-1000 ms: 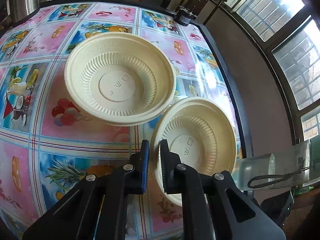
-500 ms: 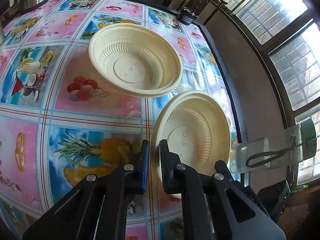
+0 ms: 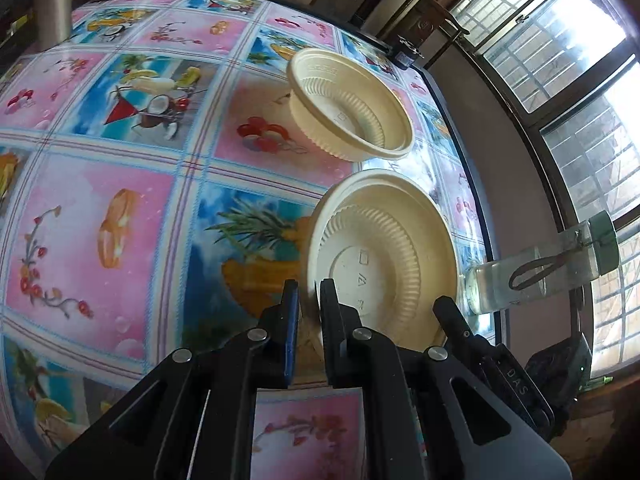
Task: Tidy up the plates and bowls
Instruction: 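Lift and carry the beige bowl with both tools toward the red plate stack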
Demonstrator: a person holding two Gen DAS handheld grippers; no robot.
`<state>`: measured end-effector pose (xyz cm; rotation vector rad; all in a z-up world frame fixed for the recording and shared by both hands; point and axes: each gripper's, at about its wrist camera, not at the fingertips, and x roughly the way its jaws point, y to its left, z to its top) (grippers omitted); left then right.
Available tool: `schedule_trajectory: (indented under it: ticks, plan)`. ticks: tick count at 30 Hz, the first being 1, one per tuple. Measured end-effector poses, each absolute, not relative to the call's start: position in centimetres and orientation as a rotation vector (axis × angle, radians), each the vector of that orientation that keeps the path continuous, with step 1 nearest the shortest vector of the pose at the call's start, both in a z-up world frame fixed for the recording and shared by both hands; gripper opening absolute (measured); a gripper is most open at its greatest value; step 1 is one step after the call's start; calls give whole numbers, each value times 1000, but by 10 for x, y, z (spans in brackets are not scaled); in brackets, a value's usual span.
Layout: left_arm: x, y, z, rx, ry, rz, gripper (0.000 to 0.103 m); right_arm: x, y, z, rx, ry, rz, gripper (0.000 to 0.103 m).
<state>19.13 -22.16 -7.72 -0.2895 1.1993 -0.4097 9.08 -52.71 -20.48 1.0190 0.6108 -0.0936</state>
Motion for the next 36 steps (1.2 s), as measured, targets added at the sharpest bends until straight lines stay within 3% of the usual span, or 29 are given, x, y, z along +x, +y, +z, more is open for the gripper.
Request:
schedule_trajectory:
  ticks: [15,36]
  plan:
    - [135,-96,-78,-383,1117,-283,12,88,-413,-200,811,692,125,10]
    - [75,-26,-73,-274,953,-182,13,59,-323,-189,625,717,242,10]
